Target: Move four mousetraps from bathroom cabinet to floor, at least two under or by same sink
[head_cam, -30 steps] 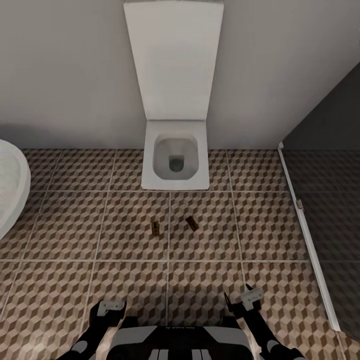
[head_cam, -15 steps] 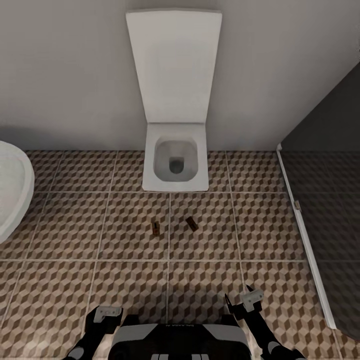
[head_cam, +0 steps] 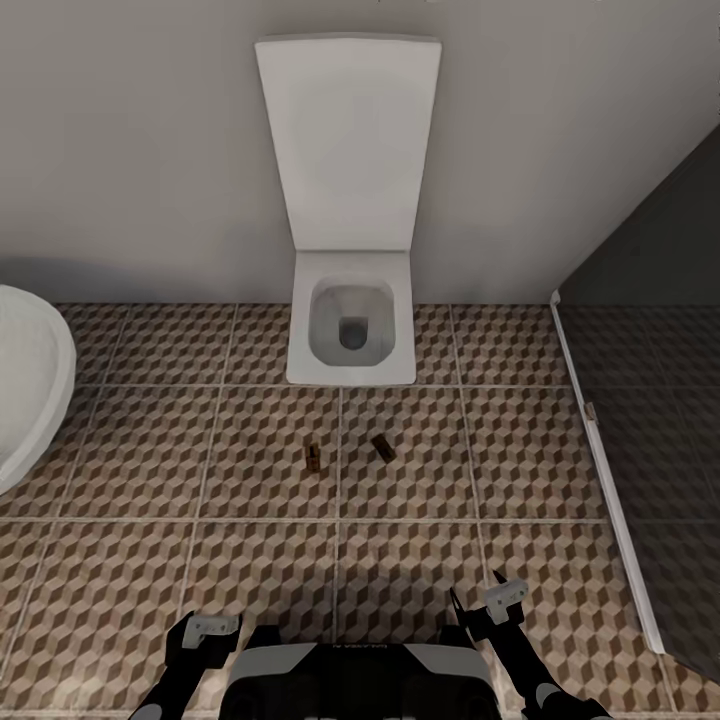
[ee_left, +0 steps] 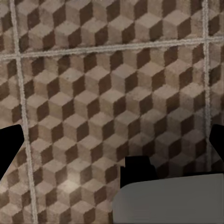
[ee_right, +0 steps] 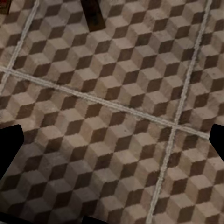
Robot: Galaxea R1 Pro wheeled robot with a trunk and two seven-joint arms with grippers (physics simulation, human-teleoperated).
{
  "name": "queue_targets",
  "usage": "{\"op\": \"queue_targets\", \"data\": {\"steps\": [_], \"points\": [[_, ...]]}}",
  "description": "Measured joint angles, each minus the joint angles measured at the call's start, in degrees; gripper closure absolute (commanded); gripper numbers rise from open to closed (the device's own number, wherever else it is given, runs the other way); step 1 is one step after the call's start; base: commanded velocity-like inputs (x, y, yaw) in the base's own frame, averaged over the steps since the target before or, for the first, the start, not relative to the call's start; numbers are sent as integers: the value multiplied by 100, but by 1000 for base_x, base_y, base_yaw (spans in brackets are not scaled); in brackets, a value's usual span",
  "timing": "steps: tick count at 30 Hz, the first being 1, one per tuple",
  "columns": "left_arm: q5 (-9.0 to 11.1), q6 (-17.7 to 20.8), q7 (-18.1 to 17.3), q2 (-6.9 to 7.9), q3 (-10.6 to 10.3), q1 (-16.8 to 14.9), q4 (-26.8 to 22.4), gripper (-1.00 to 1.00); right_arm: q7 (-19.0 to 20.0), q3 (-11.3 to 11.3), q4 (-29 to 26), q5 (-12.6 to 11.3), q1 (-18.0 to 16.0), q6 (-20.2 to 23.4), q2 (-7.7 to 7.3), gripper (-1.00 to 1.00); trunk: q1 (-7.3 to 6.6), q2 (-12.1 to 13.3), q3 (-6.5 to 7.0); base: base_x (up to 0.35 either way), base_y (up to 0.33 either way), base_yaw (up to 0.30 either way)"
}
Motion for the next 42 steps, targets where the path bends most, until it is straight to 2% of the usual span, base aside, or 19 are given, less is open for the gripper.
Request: {"op": "queue_targets", "data": {"steps": [33, 42], "points": [[3, -21, -1, -68, 0, 0, 103, -100, -4, -1, 144, -1, 0, 21, 35, -100, -725, 1324, 594, 0, 0, 0], [0, -21, -1, -118, -1, 0, 172, -100, -10, -3, 158, -22, 81, 41, 20, -100, -923, 1685, 808, 0, 0, 0]]}}
